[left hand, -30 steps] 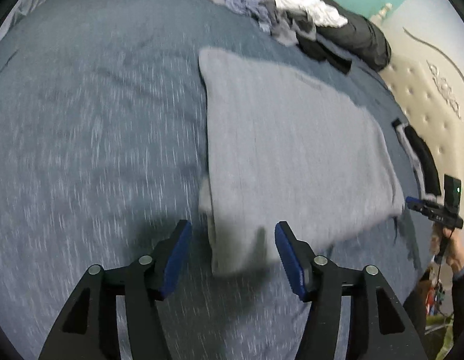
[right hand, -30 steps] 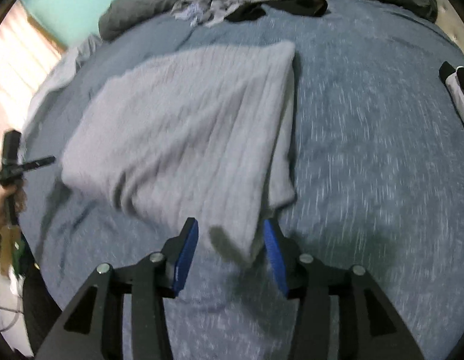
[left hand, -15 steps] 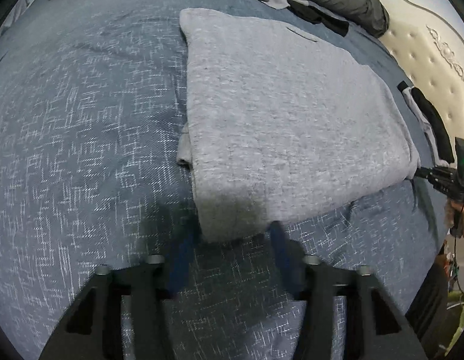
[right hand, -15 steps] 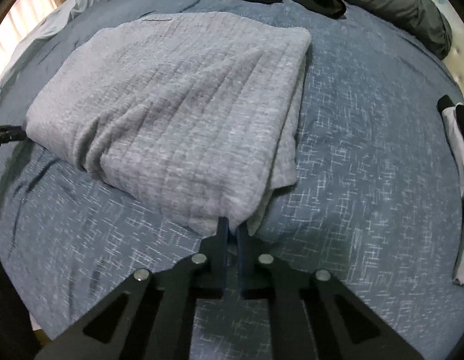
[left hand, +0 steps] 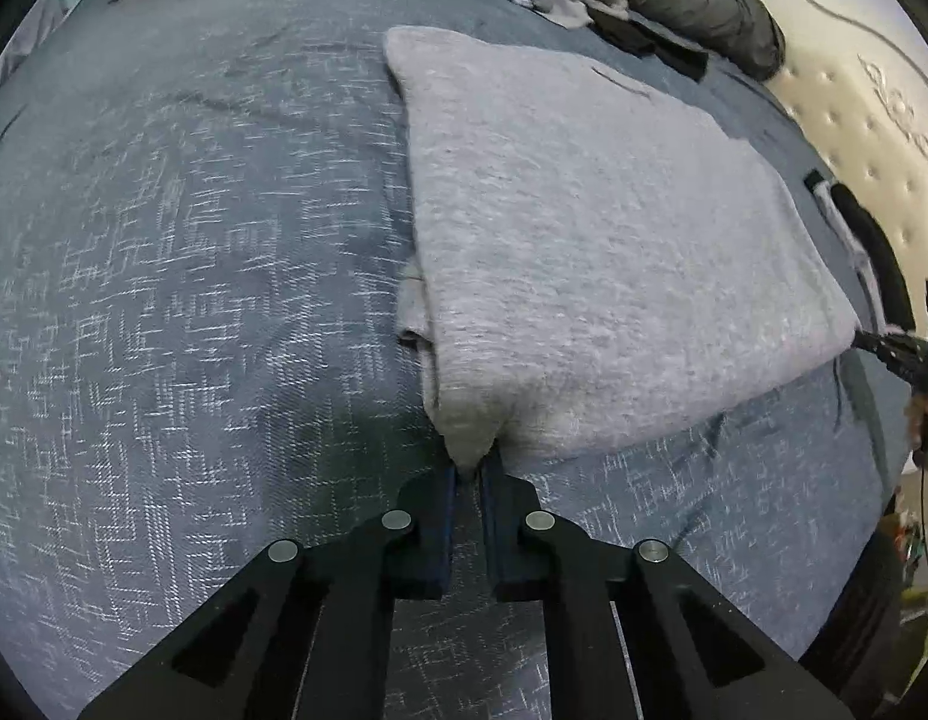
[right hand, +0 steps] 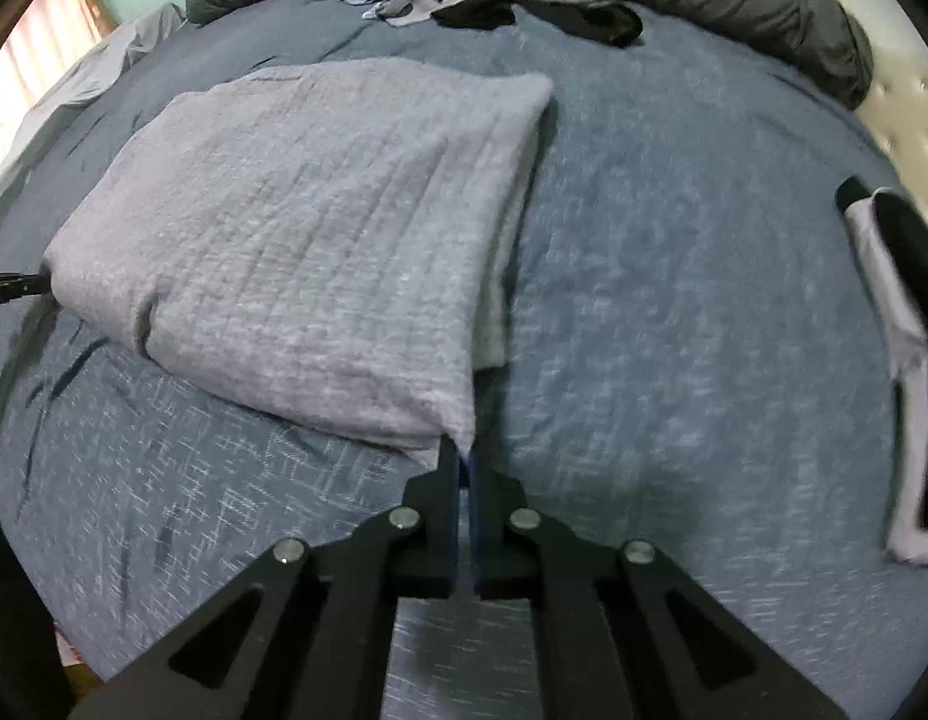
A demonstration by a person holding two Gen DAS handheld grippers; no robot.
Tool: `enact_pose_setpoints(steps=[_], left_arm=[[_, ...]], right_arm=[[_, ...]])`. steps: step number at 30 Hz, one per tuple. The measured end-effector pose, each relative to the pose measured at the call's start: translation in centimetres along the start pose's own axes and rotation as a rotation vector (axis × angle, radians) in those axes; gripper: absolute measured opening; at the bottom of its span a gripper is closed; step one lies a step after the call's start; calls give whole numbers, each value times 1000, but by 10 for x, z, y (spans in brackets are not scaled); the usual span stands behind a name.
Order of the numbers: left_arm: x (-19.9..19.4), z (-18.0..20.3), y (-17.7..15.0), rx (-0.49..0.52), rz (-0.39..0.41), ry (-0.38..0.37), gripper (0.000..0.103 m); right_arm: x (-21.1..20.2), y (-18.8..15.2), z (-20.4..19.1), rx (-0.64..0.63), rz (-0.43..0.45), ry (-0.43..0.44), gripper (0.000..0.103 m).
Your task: Fold clothes
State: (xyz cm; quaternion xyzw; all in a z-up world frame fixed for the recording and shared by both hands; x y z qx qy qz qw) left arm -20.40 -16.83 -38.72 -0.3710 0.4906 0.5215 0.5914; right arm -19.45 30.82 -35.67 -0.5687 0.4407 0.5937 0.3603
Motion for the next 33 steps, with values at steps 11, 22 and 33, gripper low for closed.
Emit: enact_pose_setpoints(steps=[11, 22, 33], left_arm=[[0, 2, -5, 1, -6, -6, 9], [9, 0, -20, -6, -17, 2, 8], [14, -2, -36, -4, 4, 7, 8]], right_arm=[[11, 6, -33, -45, -20, 32, 49], [17, 21, -33, 17, -3, -46, 6], [4, 25, -34, -20, 8, -93, 5]])
Point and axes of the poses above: each gripper's, at about its wrist camera, not at the fingertips, and x roughly the way its jaws point, z to its right, y to its top, the point moved 7 cm from there along x, roughly the way its jaws point, and after that the axes turned 15 degrees about -z, right-handed, at the moved point
